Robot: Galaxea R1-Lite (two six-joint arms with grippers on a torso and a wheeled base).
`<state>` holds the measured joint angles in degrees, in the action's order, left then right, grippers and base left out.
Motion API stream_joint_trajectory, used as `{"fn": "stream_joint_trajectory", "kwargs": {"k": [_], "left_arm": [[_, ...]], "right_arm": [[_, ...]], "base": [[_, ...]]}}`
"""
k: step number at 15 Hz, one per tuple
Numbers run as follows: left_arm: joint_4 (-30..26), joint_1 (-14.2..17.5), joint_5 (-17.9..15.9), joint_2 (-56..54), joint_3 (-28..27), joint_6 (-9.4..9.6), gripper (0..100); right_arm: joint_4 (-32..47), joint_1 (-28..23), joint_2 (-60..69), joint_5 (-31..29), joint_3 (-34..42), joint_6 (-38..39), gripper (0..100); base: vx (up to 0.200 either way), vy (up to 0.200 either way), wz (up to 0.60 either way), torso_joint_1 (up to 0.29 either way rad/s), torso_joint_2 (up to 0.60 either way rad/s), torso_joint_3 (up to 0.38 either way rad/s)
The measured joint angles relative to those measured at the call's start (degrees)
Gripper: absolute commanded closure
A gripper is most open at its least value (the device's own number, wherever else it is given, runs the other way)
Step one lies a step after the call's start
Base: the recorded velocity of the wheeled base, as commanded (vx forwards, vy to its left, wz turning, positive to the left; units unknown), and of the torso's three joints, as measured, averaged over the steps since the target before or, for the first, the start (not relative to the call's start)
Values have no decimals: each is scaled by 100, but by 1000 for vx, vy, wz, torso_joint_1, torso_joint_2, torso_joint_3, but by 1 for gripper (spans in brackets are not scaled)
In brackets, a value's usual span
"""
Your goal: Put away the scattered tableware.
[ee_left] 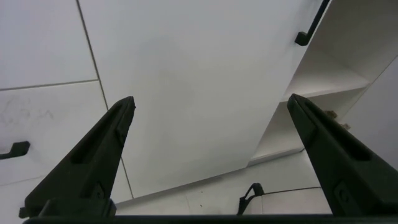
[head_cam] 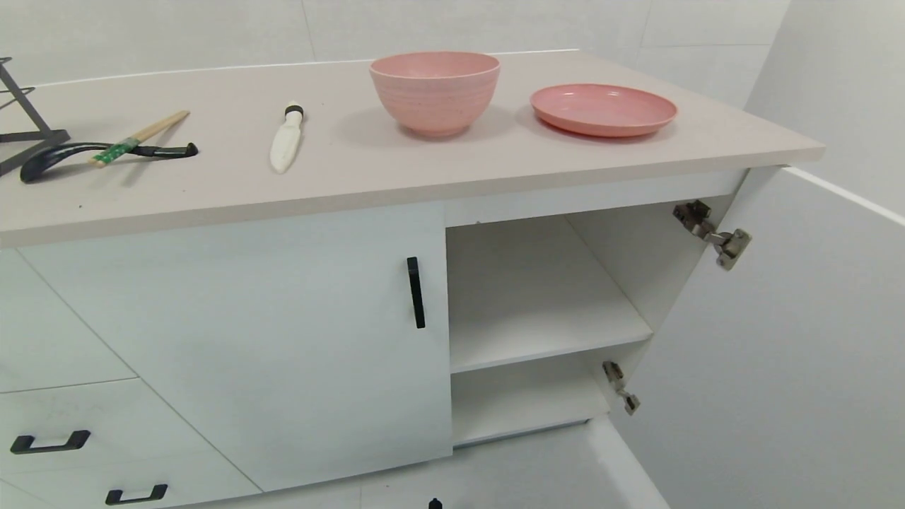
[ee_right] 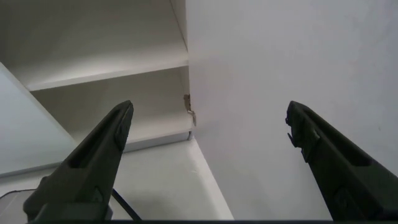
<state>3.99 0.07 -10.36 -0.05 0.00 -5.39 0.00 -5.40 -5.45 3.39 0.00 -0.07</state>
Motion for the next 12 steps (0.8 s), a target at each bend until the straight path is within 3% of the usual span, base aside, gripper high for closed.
{"fn": "stream_joint_trajectory", "kwargs": {"k": [6,12], "left_arm": [[-13,-7,2,2,0,-11,0],[0,-7,11,5,0,-13,0]], "right_arm": [[-2,-16,0,2,0,2,0],[-2,-13,0,0,0,0,0]], "base": [[0,0,0,190,-119,-93],[0,0,0,224,-566,-207]]}}
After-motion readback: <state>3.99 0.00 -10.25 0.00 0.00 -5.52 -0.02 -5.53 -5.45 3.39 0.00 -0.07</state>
